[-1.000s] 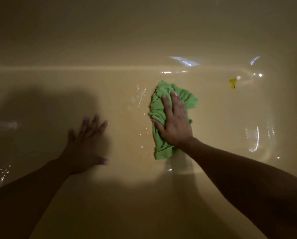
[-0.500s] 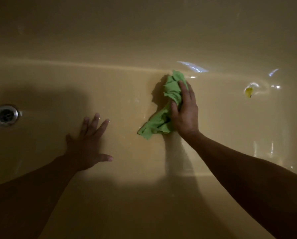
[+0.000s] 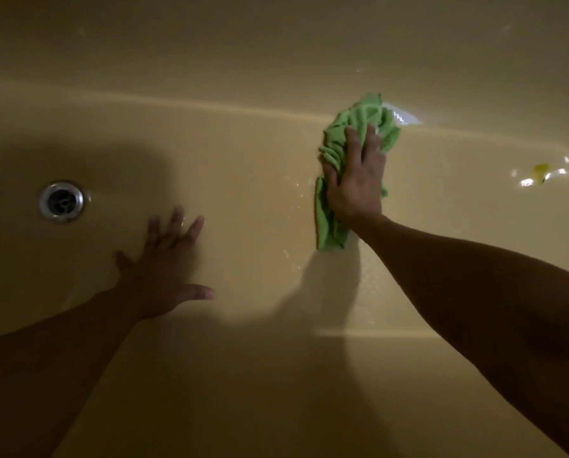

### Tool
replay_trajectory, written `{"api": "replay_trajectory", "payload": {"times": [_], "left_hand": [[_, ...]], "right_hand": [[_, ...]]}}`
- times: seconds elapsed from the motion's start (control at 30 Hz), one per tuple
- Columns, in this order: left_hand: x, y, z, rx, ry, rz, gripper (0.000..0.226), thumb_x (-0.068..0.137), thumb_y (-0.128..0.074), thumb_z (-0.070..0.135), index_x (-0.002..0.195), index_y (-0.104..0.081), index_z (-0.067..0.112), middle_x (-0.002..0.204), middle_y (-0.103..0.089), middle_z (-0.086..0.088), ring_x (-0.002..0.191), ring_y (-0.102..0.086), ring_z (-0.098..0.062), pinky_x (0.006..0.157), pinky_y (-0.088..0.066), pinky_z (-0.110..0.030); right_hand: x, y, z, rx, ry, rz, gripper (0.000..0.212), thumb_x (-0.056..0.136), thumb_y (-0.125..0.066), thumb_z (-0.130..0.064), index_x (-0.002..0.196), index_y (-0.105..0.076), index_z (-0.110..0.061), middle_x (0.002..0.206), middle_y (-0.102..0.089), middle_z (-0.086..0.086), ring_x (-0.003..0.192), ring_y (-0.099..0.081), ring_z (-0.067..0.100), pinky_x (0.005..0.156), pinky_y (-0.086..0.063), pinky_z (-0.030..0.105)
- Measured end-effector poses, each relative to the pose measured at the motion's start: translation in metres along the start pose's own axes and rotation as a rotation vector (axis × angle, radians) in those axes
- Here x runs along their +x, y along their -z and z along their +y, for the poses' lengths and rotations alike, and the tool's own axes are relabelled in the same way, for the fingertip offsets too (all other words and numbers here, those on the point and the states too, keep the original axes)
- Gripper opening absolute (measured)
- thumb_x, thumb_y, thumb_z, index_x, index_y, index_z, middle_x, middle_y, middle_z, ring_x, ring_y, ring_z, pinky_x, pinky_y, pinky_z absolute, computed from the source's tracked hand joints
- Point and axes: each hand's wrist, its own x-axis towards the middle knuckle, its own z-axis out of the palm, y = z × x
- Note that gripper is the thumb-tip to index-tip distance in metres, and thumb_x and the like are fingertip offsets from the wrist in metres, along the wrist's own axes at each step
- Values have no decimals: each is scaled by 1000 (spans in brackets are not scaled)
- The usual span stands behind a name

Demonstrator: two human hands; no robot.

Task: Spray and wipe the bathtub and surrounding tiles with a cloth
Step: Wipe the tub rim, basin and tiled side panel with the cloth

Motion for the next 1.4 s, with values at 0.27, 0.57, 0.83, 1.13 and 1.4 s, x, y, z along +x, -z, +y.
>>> {"api": "replay_trajectory", "payload": {"times": [0.27,0.57,0.83,1.13,1.4], "left_hand": [[3,4,-15,-22,-61,71,138,63,-77,76,157,20,45,153,47,24,149,34,-12,109,-11,-80],[-2,8,-34,8,-68,54,133,66,-68,84,153,27,49,148,53,23,149,35,-17,109,-11,-81],[1,11,-27,35,-64,21,130,69,-69,80,151,28,51,149,53,19,150,35,-21,108,-15,-81],[16,9,-19,30,-37,69,129,68,-70,81,146,30,58,150,52,20,151,34,-28,102,-19,-86],[18,15,-14,38,-33,67,132,65,-76,75,149,24,57,158,42,18,153,26,-33,99,-23,-87]], "right_hand": [[-47,-69,-109,10,383,-236,65,97,-48,-26,159,-30,-17,169,-8,15,156,-1,37,126,-2,51],[-78,-44,-99,127,343,-323,75,95,-60,-5,160,-26,-23,170,-5,4,156,-3,27,124,-20,52],[-95,22,5,133,-223,114,64,100,-56,-13,159,-31,-20,168,-15,10,152,-24,31,122,-24,36],[0,14,18,-8,-357,135,74,101,-48,-41,161,-15,-14,168,-3,20,154,-2,41,125,-4,53],[-35,-17,-34,41,258,-282,68,92,-58,-13,156,-37,-21,169,-15,9,155,-9,33,124,-16,56]]}}
